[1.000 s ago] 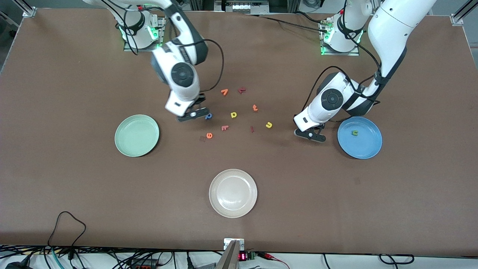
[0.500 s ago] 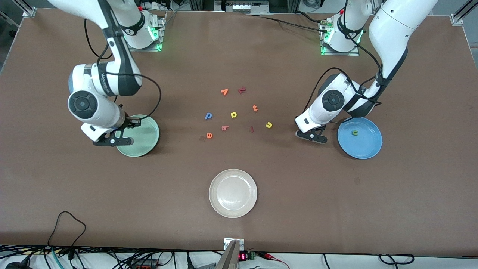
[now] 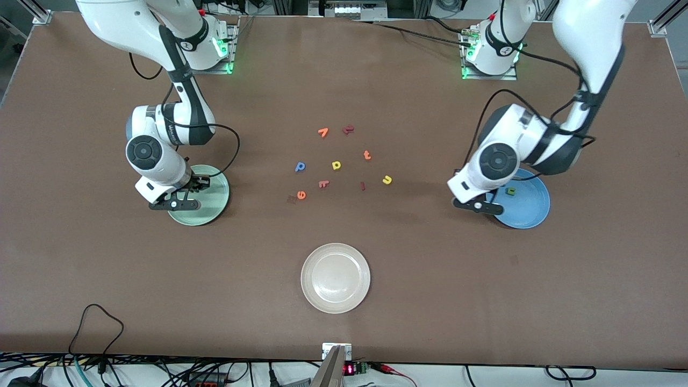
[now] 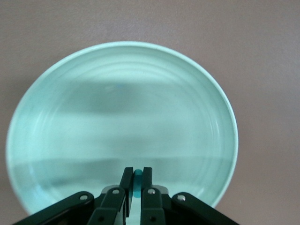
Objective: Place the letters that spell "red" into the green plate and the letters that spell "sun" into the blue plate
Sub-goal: 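Carry the s to the blue plate while the right gripper carries v to green plate, then move the left gripper to the yellow u while the right gripper reaches the orange e, then carry the u to the blue plate while the right gripper lifts the e, then release the u while the right gripper drops the e on the green plate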
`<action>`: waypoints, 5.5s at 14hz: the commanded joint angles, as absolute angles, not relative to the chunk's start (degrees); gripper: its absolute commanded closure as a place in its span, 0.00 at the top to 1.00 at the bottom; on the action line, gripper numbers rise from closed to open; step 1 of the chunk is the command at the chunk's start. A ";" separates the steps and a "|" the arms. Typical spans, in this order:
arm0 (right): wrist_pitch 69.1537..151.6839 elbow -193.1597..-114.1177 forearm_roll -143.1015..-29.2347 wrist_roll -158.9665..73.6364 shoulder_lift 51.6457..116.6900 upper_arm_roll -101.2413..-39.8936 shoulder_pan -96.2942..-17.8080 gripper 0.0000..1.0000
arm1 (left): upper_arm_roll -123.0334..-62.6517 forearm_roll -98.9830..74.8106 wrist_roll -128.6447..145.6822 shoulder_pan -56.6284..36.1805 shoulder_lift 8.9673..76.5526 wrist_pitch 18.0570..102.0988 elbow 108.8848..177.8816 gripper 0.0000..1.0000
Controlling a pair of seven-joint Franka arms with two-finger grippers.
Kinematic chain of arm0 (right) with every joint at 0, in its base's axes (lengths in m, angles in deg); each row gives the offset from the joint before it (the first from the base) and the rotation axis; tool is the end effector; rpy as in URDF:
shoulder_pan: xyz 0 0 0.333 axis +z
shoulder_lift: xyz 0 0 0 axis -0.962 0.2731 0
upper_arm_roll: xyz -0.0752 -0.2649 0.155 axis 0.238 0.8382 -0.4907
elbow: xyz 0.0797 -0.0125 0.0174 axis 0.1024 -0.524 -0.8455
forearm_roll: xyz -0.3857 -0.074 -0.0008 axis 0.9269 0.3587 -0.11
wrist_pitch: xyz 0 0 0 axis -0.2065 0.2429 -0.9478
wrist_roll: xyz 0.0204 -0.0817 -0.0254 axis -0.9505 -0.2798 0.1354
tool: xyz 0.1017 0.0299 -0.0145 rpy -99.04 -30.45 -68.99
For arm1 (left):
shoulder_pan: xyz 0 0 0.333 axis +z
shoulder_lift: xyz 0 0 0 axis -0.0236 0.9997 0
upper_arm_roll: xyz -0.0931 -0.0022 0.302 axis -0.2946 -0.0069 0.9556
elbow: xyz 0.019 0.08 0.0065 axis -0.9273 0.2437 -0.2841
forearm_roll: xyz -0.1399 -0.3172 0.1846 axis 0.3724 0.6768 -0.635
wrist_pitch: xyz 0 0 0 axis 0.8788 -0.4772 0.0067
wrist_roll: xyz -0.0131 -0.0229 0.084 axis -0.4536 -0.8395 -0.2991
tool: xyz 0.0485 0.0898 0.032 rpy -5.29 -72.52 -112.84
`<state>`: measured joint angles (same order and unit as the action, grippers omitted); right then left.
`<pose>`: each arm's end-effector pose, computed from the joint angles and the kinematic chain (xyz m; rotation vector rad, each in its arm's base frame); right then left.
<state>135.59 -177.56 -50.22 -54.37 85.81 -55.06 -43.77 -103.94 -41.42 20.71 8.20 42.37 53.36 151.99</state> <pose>0.5536 0.0895 0.2012 2.9815 0.0873 -0.1161 0.5672 -0.1644 0.2761 -2.9026 0.2848 0.4133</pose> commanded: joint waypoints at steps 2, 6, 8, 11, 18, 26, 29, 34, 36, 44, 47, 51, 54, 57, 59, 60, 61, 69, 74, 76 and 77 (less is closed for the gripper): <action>140.69 -177.75 -50.90 -55.51 88.65 -55.27 -44.62 0.29 | -104.22 -43.05 11.67 16.65 45.78 55.30 151.86 0.01; 131.69 -175.39 -50.82 -60.18 81.73 -55.36 -42.17 1.00 | -103.87 -43.23 11.12 18.85 47.72 61.47 154.59 0.09; 123.33 -172.32 -50.90 -60.97 79.43 -55.71 -38.58 1.00 | -103.96 -43.23 11.73 19.48 48.43 61.57 154.24 0.38; 122.68 -170.90 -51.69 -62.11 79.59 -55.89 -31.54 0.86 | -105.10 -43.23 11.38 19.04 47.29 60.86 153.80 1.00; 127.67 -170.37 -59.78 -69.82 84.34 -55.89 -21.68 0.27 | -115.30 -42.35 19.60 14.50 47.89 60.51 151.17 1.00; 130.76 -155.44 -65.31 -72.40 96.82 -55.89 -21.24 0.28 | -115.21 -46.74 -1.66 4.81 54.31 70.16 150.63 1.00; 131.37 -153.06 -65.32 -72.31 99.89 -55.89 -21.59 0.33 | -115.12 -53.06 -15.91 3.05 54.75 73.61 150.72 1.00; 133.93 -152.09 -65.41 -72.22 102.28 -55.98 -21.59 0.40 | -114.15 -58.48 -23.23 -0.73 57.82 75.00 150.81 0.90; 133.84 -152.09 -66.28 -72.13 102.28 -56.24 -21.24 0.40 | -114.16 -60.80 -23.86 -1.17 58.88 77.46 151.25 0.80; 132.87 -152.18 -67.25 -68.71 102.62 -57.21 -21.33 0.40 | -114.07 -65.73 -23.51 -3.89 62.32 80.64 151.34 0.73; 132.35 -152.35 -67.08 -68.26 102.80 -57.21 -20.98 0.41 | -114.07 -69.93 -23.16 -4.25 62.66 80.64 151.34 0.37; 131.47 -152.53 -66.90 -67.56 102.80 -57.21 -20.98 0.42 | -114.07 -69.95 -22.37 -3.46 62.40 79.94 151.42 0.11; 131.38 -152.61 -66.90 -67.56 102.89 -57.21 -20.97 0.41 | -114.07 -69.86 -22.36 -3.20 62.23 79.94 151.34 0.08; 131.47 -152.61 -66.90 -67.56 103.42 -57.21 -20.98 0.39 | -115.55 -69.60 -23.33 0.92 59.77 73.20 150.81 0.08; 131.47 -152.53 -66.90 -67.56 103.51 -57.21 -20.98 0.35 | -122.47 -68.72 -21.93 7.49 58.71 64.69 150.72 0.08; 131.47 -152.44 -66.99 -67.65 103.59 -57.21 -21.06 0.32 | -126.59 -68.54 -20.62 12.92 58.71 60.03 150.72 0.08; 131.47 -152.44 -66.99 -67.74 103.59 -57.21 -21.06 0.26 | -129.86 -68.54 -20.61 18.72 58.71 57.29 150.55 0.09; 124.90 -152.18 -67.17 -68.18 95.79 -54.50 -24.13 0.09 | -140.00 -69.77 -24.65 51.98 59.15 48.47 151.42 0.13; 119.43 -158.75 -66.46 -58.18 92.97 -44.30 -24.23 0.10 | -138.94 -69.77 -23.68 51.47 59.06 48.65 152.13 1.00; 119.78 -163.49 -66.46 -53.61 89.90 -41.66 -24.23 0.12 | -139.12 -69.59 -23.77 51.65 59.06 48.56 151.87 1.00; 121.00 -166.21 -66.37 -52.89 88.75 -40.69 -24.05 0.13 | -139.46 -68.64 -23.42 51.74 58.89 48.47 151.52 1.00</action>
<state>119.26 -159.51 -66.16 -55.69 93.30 -42.49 -25.34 -139.03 -68.56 -24.09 51.66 59.84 48.86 151.99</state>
